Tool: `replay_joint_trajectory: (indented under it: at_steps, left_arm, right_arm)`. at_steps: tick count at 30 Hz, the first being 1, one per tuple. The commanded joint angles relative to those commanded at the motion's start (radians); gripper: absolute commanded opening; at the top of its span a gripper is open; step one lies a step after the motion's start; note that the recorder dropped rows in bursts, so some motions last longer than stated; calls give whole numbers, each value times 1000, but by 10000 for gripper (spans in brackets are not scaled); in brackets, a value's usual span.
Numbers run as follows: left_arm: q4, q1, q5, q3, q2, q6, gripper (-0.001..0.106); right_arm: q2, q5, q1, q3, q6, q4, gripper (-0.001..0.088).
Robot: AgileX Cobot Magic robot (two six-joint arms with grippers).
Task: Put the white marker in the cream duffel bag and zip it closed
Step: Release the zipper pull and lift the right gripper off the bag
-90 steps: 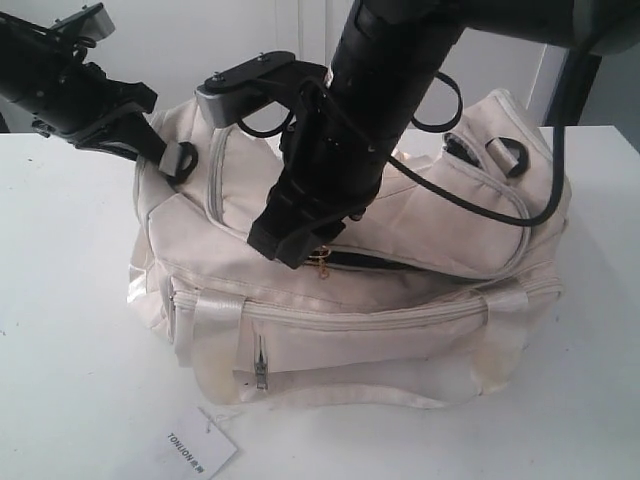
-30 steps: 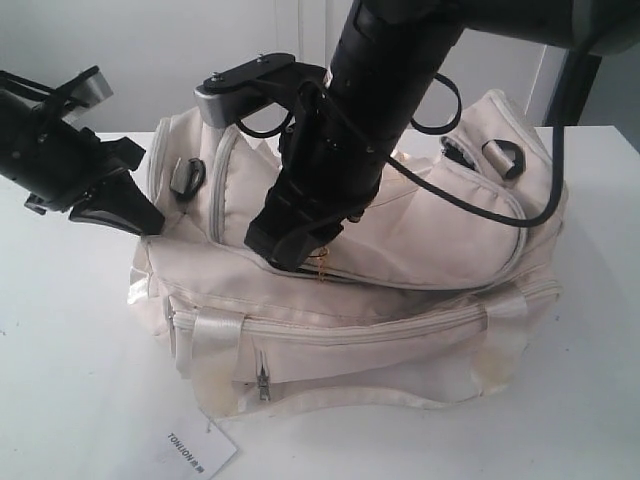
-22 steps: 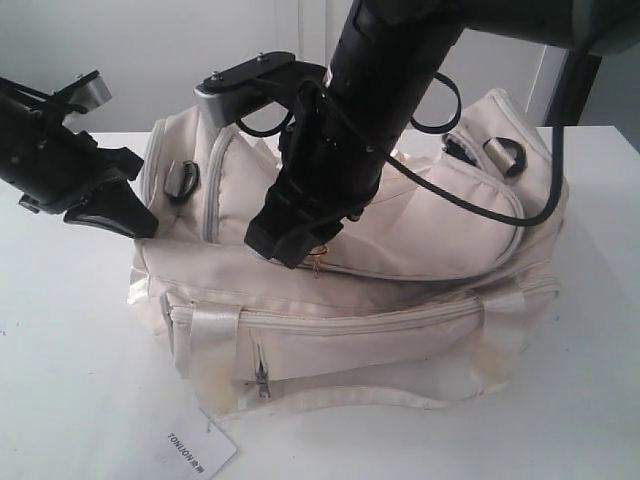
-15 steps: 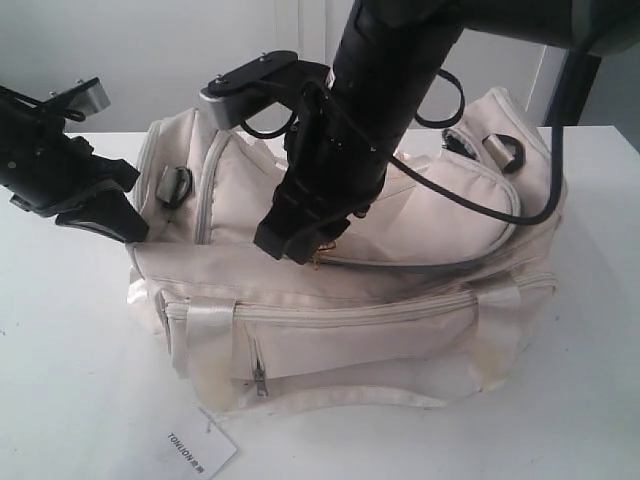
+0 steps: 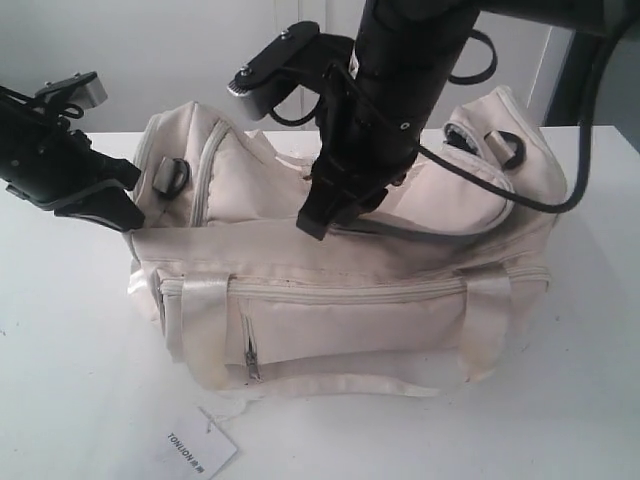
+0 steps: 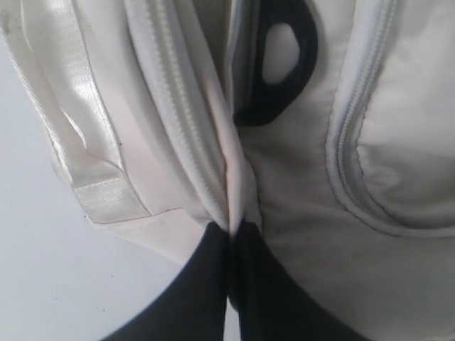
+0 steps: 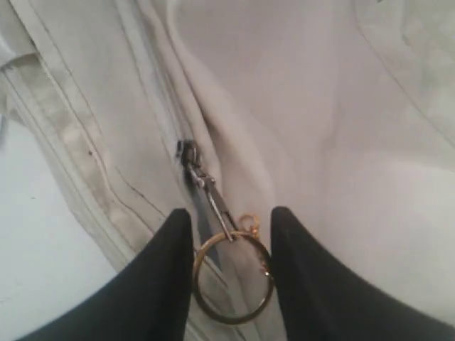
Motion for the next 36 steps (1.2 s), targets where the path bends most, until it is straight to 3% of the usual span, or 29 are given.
replay_joint_trajectory:
  at_steps: [5, 15, 24, 31, 36]
  left_arm:
    - [24, 0, -1, 0, 0, 0, 0]
    - [22, 0, 5, 0, 0, 0, 0]
    - [-56, 0, 29, 0, 0, -2, 0]
    - [-160, 0, 51, 0, 0, -2, 0]
    - [-243, 0, 60, 0, 0, 6, 0]
  right_arm:
    - [-42, 0, -28, 0, 38, -89, 0]
    - [-86, 0, -120, 0, 103, -68, 0]
    - [-57, -31, -120, 0, 149, 250, 0]
    - [26, -136, -120, 0, 234, 370, 2]
    - [81, -186, -120, 0, 254, 452, 125]
